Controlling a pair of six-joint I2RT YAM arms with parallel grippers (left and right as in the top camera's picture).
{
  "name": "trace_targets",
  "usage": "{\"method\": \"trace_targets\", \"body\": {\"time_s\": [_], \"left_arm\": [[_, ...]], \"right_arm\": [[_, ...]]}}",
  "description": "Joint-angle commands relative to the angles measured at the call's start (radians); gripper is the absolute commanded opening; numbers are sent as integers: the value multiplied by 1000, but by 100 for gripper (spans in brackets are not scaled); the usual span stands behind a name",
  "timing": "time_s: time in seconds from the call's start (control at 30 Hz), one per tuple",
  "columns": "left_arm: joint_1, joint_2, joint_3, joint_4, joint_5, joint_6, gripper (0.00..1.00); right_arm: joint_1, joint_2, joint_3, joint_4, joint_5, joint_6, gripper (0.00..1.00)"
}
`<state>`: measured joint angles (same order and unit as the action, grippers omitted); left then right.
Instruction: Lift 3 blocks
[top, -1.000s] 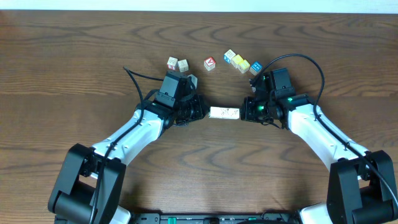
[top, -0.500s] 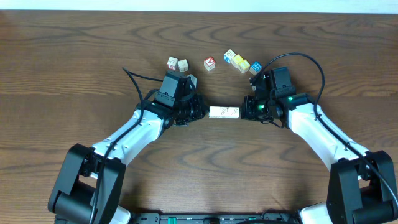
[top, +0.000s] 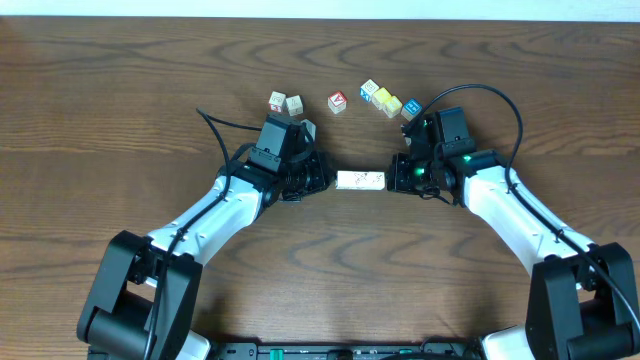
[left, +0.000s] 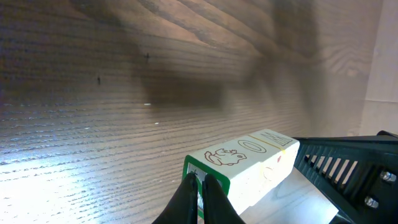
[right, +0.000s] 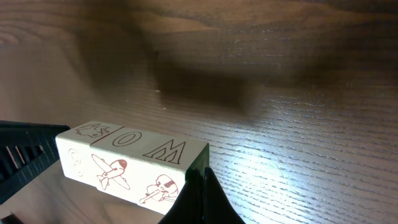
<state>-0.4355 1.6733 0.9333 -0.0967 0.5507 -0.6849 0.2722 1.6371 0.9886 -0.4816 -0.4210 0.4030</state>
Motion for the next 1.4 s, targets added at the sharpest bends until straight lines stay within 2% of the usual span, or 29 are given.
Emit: {"method": "trace_targets", "body": {"time_s": [0.0, 1.37], "left_arm": [[-16, -34, 40, 12, 71, -13, 7], [-15, -74, 41, 12, 71, -36, 7]], "right_arm": [[18, -33, 35, 9, -123, 11, 1], [46, -66, 57, -21, -104, 19, 1]]}}
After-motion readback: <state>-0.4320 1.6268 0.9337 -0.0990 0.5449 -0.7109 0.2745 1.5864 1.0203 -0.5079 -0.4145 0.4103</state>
